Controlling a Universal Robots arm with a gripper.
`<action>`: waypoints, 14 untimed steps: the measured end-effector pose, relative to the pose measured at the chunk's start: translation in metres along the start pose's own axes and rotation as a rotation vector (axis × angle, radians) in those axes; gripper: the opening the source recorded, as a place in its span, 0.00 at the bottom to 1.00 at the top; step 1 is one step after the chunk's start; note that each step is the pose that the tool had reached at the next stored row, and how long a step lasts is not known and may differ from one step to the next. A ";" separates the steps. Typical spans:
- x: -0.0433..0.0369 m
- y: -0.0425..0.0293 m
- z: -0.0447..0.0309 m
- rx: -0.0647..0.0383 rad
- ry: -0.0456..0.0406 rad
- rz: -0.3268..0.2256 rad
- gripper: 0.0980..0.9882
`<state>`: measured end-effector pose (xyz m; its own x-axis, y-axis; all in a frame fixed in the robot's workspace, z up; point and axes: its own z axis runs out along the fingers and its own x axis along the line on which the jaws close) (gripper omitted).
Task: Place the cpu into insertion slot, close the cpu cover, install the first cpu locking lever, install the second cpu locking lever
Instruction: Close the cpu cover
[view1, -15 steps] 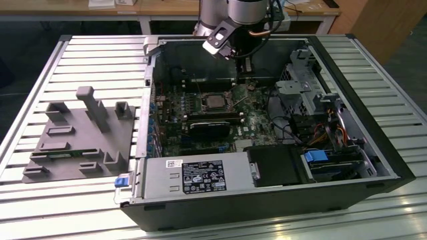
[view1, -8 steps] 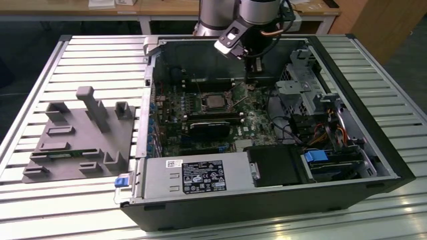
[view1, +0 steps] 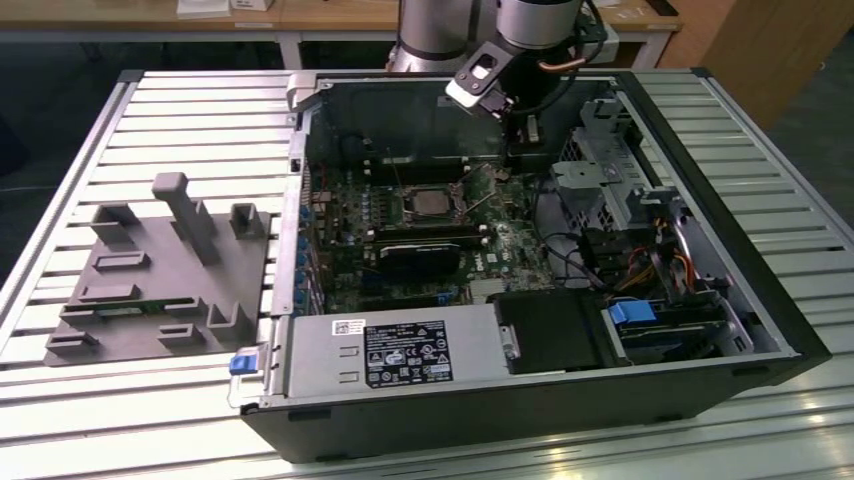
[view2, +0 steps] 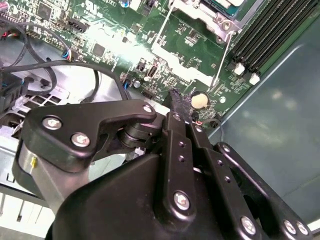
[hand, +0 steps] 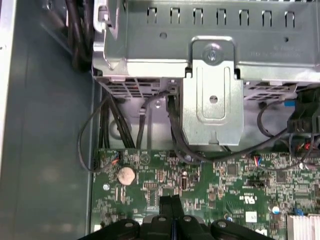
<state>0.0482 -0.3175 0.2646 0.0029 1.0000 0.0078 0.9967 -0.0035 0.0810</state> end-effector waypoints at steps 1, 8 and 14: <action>0.0000 0.0000 0.0000 0.000 0.0001 0.000 0.00; -0.0011 0.0027 0.0048 0.022 0.0001 0.000 0.00; -0.0016 0.0039 0.0074 0.033 -0.0004 0.000 0.00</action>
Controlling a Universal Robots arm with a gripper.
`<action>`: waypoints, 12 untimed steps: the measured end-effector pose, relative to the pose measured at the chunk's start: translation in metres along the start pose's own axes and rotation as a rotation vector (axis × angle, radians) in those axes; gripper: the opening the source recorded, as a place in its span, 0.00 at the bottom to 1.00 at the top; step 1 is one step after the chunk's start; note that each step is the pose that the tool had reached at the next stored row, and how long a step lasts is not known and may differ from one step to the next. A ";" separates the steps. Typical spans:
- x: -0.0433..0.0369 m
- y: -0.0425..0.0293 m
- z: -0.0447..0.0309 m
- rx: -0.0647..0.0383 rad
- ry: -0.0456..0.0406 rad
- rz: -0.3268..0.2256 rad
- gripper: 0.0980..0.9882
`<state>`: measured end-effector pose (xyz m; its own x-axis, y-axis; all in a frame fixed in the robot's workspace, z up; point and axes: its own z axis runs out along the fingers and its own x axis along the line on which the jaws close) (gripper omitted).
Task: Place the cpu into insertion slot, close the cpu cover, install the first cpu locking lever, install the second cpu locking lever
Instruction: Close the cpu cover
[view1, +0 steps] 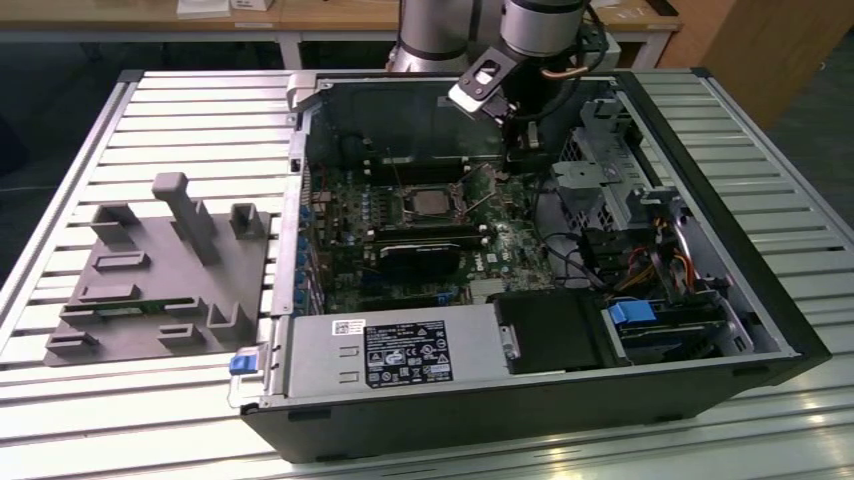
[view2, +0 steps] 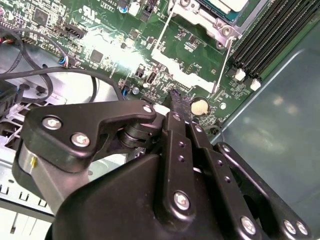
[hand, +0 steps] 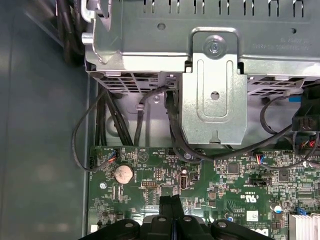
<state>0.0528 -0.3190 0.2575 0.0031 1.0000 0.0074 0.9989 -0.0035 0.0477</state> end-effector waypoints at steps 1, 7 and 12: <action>0.0000 0.0000 0.0001 0.000 0.0001 0.000 0.00; 0.0000 -0.0001 0.0042 0.000 0.0002 0.000 0.00; -0.0001 -0.0004 0.0121 0.000 0.0003 0.000 0.00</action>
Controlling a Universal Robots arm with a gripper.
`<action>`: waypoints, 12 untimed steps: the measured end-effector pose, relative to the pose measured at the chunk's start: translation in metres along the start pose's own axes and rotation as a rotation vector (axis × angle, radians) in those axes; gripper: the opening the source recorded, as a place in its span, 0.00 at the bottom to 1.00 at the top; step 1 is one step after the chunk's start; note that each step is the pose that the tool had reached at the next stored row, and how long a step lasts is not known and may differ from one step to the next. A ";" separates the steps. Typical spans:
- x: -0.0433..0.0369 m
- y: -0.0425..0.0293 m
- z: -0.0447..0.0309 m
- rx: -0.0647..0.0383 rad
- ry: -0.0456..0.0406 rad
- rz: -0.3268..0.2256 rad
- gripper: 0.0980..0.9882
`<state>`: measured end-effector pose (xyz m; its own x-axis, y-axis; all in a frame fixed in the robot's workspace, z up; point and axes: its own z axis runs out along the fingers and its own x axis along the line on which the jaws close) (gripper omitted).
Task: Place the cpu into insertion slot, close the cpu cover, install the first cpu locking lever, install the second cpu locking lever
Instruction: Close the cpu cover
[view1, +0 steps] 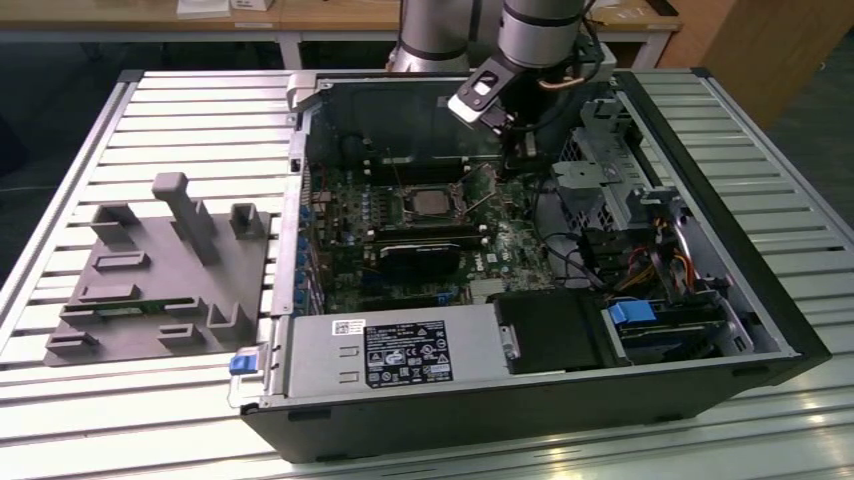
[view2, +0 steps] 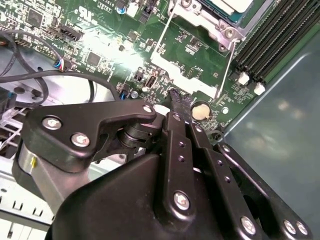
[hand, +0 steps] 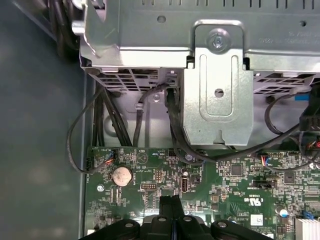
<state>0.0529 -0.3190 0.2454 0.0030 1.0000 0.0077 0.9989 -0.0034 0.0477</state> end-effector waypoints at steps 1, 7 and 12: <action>0.0000 -0.0001 0.0016 0.000 0.0000 0.000 0.00; -0.0001 -0.0003 0.0070 0.000 -0.0003 0.000 0.00; -0.0002 0.0003 0.0074 0.027 -0.0002 0.000 0.00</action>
<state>0.0535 -0.3192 0.2380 0.0031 1.0000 0.0076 0.9998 -0.0032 0.0209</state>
